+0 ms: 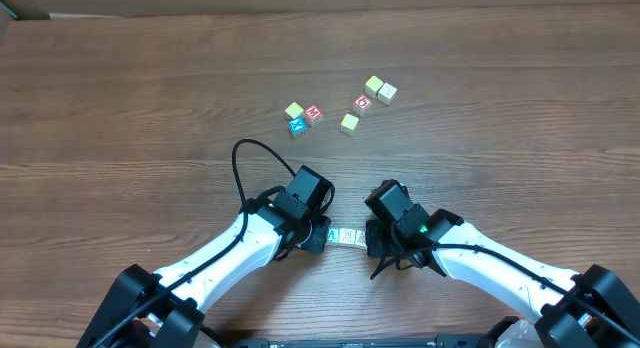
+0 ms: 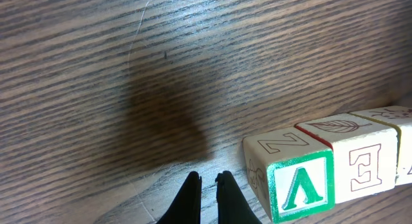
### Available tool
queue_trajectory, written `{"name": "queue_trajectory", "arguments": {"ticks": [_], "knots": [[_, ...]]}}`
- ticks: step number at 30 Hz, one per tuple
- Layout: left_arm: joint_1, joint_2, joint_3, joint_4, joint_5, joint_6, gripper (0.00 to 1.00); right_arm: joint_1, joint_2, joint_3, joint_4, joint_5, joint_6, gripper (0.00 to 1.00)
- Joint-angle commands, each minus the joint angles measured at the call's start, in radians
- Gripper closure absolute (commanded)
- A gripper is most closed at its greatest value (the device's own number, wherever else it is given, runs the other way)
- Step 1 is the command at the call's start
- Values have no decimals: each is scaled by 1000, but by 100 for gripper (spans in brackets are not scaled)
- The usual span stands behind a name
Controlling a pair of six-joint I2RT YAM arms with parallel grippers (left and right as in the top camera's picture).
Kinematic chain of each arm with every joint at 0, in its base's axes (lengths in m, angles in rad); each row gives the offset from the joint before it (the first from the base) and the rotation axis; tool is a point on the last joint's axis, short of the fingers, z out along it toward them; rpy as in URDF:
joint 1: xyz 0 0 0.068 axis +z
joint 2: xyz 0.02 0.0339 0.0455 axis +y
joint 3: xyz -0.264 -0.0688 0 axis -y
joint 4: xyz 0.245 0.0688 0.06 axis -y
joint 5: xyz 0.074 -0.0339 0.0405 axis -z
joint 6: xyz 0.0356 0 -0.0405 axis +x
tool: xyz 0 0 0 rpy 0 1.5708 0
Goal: Flip 3 blocks
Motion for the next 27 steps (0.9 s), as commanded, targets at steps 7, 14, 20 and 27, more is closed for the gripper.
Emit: {"name": "queue_trajectory", "arguments": {"ticks": [7, 14, 20, 27], "knots": [[10, 7, -3, -2, 19, -19, 96, -3, 3, 18, 19, -39, -27, 96], [10, 7, -3, -15, 20, -19, 96, -3, 3, 18, -10, -37, 60, 96], [10, 7, -3, -23, 20, -19, 96, -3, 2, 18, -65, 22, 167, 96], [10, 7, -3, -23, 19, -19, 96, 31, -22, 19, -128, -154, 140, 96]]}}
